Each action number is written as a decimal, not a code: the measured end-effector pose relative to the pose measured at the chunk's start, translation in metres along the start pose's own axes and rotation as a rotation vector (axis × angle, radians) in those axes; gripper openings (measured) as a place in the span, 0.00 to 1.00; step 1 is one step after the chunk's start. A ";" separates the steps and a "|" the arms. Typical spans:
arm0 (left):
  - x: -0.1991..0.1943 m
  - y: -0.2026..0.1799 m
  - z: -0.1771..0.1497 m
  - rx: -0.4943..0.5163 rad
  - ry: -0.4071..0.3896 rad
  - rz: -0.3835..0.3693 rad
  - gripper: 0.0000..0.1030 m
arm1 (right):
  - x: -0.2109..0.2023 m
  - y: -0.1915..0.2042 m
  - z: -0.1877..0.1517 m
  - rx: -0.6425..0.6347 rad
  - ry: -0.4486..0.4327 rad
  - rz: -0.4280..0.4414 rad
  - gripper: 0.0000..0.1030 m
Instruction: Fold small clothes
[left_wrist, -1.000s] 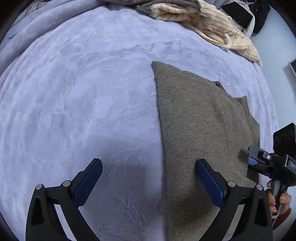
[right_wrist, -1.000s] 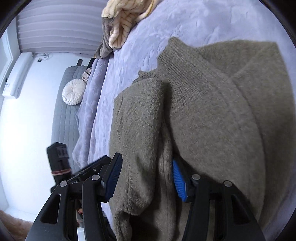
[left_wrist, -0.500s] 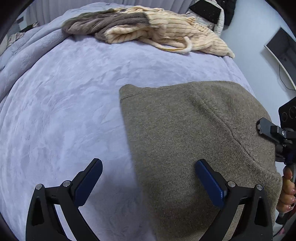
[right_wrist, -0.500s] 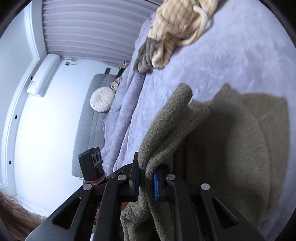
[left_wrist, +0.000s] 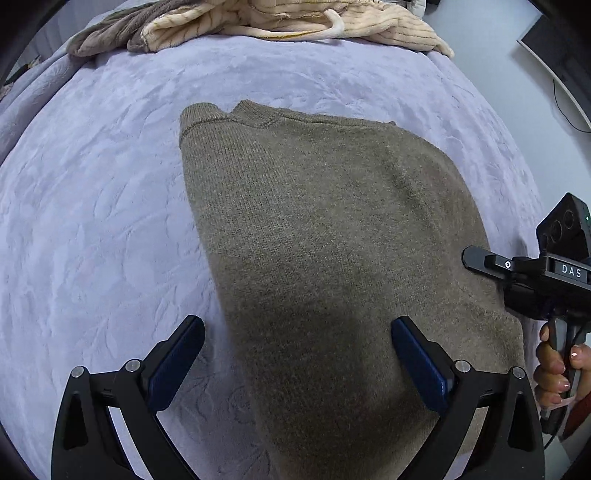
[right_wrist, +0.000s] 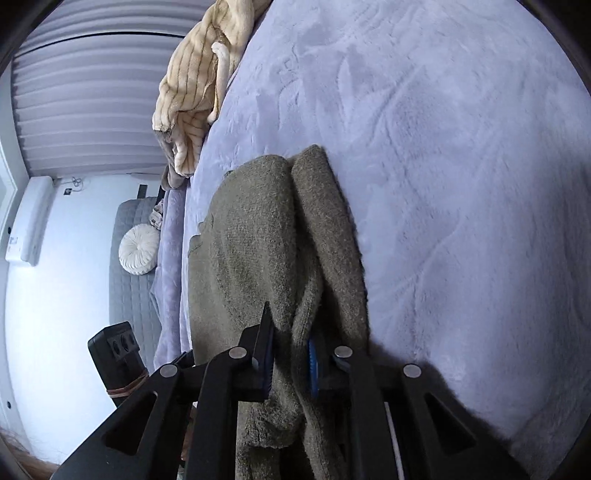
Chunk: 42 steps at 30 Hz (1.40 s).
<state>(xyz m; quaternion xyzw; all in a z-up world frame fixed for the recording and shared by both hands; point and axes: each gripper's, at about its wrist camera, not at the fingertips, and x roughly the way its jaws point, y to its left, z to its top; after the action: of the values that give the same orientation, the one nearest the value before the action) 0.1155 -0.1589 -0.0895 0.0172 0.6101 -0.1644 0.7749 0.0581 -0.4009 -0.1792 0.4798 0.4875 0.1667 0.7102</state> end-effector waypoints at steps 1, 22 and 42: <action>-0.006 0.001 -0.001 0.016 -0.005 0.008 0.99 | -0.006 0.007 -0.003 -0.025 0.003 -0.032 0.19; -0.027 -0.003 -0.064 0.154 0.098 -0.007 0.99 | -0.040 0.069 -0.093 -0.271 0.131 -0.199 0.05; -0.007 -0.005 -0.093 0.137 0.138 0.003 0.99 | -0.018 0.054 0.006 -0.150 -0.036 -0.318 0.20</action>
<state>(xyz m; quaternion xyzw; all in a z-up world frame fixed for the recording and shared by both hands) 0.0254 -0.1405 -0.1057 0.0823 0.6493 -0.2031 0.7283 0.0670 -0.3902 -0.1235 0.3452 0.5305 0.0796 0.7701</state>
